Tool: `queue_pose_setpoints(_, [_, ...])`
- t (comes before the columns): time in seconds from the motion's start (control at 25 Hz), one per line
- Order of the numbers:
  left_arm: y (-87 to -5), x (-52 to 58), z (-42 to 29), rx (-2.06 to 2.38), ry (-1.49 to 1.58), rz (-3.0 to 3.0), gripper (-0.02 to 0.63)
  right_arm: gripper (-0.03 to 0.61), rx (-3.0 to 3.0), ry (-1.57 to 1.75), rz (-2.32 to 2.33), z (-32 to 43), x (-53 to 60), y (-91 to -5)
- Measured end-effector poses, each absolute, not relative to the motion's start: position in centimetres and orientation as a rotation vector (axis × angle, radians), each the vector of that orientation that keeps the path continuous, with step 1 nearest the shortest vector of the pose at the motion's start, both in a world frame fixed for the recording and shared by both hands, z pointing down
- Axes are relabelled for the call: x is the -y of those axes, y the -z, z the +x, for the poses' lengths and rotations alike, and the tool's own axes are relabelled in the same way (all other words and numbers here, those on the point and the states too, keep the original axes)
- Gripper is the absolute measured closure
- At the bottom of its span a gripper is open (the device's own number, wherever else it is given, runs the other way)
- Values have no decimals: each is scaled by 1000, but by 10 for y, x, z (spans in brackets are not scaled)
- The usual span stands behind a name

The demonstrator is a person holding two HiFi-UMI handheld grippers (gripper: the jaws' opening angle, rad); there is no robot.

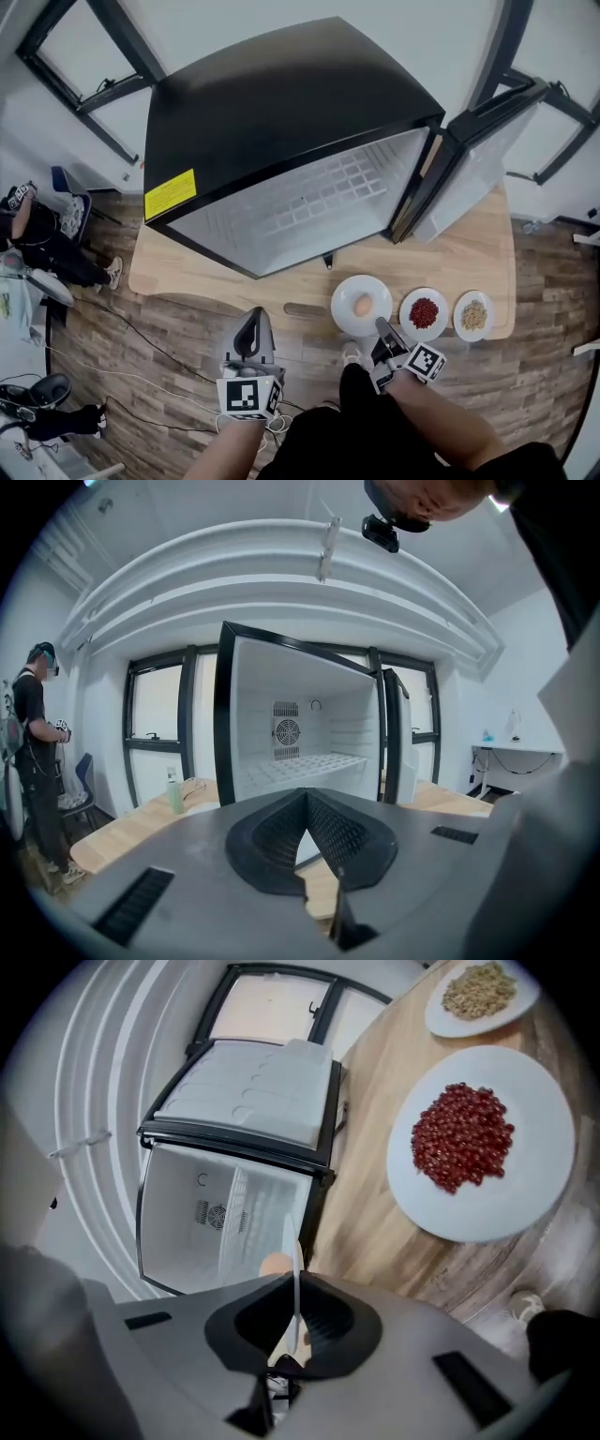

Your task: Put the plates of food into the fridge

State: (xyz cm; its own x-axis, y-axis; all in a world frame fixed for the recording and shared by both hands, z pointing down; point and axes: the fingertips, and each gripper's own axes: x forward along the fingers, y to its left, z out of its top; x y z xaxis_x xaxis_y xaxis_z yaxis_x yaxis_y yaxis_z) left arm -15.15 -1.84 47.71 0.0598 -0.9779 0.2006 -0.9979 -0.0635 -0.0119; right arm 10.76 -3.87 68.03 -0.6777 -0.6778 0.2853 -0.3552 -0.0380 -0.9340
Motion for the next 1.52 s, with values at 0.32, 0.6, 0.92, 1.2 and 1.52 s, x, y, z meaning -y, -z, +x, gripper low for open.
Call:
queue_pose_setpoints(0.32, [-458, 23, -167, 2169, -246, 2149, 609, 546, -2049, 1746, -961, 95, 68, -627])
queue_pose_setpoints(0.6, [-436, 25, -191, 2304, -201, 2071, 609, 546, -2199, 1676, -814, 72, 88, -584])
queue_pose_setpoints(0.92, [-408, 22, -217, 2391, -187, 2058, 609, 545, -2281, 1640, -712, 31, 104, -548])
queue_pose_setpoints(1.2, [-401, 23, -244, 2394, -205, 2058, 609, 545, -2290, 1616, -732, 0, 127, -525])
queue_pose_setpoints(1.52, [-385, 41, -274, 2426, -167, 2072, 609, 545, -2280, 1609, -750, -31, 154, -503])
